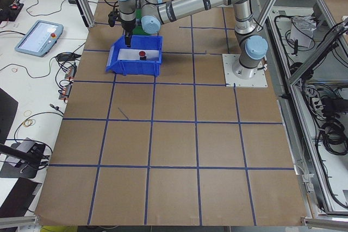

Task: Transport two buttons from left to right
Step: 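Move the left gripper back over the red-capped button in the bin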

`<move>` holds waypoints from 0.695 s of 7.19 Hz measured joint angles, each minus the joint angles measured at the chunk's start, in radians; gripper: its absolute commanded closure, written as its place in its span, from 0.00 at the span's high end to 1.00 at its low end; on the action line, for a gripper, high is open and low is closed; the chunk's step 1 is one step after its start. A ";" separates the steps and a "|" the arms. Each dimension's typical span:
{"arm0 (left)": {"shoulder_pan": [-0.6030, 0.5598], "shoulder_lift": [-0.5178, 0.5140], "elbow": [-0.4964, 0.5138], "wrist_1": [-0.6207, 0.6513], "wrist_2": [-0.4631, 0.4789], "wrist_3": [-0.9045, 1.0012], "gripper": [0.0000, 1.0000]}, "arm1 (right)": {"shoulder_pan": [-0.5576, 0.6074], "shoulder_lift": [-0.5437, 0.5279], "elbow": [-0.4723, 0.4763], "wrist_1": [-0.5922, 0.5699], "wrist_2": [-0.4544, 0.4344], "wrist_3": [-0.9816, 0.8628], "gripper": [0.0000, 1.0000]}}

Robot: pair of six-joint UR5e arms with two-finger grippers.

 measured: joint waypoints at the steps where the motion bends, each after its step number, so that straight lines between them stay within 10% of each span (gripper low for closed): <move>1: 0.006 0.005 -0.032 0.019 0.001 0.002 1.00 | 0.000 0.000 0.000 0.000 0.000 0.000 1.00; 5: 0.023 0.033 -0.143 0.079 0.009 0.007 1.00 | 0.000 0.000 0.000 -0.002 0.000 -0.003 1.00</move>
